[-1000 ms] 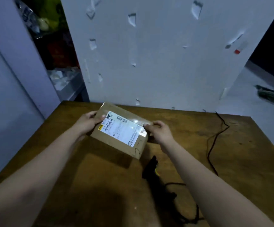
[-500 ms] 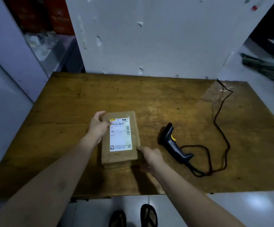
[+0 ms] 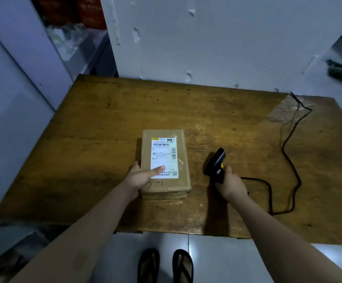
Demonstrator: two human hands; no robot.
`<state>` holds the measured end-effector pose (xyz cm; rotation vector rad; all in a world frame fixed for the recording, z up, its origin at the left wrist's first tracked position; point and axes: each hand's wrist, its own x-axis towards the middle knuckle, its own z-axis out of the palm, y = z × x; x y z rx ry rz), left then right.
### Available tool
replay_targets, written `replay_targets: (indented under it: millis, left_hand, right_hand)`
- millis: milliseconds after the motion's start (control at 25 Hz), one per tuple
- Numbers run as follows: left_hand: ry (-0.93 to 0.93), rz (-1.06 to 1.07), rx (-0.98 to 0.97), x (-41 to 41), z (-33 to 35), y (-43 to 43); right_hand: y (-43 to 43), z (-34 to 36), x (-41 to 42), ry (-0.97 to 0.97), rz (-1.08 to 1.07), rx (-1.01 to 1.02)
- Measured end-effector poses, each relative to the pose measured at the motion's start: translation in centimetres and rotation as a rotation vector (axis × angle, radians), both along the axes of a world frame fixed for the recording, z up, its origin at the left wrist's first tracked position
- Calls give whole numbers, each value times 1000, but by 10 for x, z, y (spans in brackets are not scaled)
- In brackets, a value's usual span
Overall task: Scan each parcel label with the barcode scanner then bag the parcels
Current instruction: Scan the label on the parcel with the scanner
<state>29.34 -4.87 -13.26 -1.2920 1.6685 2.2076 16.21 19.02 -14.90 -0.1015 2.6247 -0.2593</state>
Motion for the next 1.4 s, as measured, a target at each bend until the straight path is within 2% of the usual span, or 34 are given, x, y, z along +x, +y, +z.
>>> replay_targets:
  millis: [80,160,240,320,400,560,680,920,1400]
  left_hand:
    - [35,24,-5,2,-5,14]
    - [58,95,-47,2,-5,28]
    - [92,126,-78,2,-2,37]
    - [137,106,-102,0,4,39]
    - [168,74,-122,-7,11,41]
    - [174,24,-322,-28,6,39]
    - [147,10,-388,-38,-36,30]
    - [47,-68,-518,-35,-3,36]
    - [206,-1,-407,-26,6,40]
  right_hand:
    - [-6,7,4,28,-60,-114]
    - [-17,31,5,-33,-361,-429]
    - [-28,74,6,-219,-605,-796]
    - [-38,122,10,-453,-568,-997]
    - [-50,163,16,-602,-426,-1079]
    - [-66,205,34,-777,-313,-1091]
    - [-62,221,44,-779,-268,-1073]
    - [-55,230,54,-723,-229,-1046]
    - [-54,236,59,-705,-186,-1052]
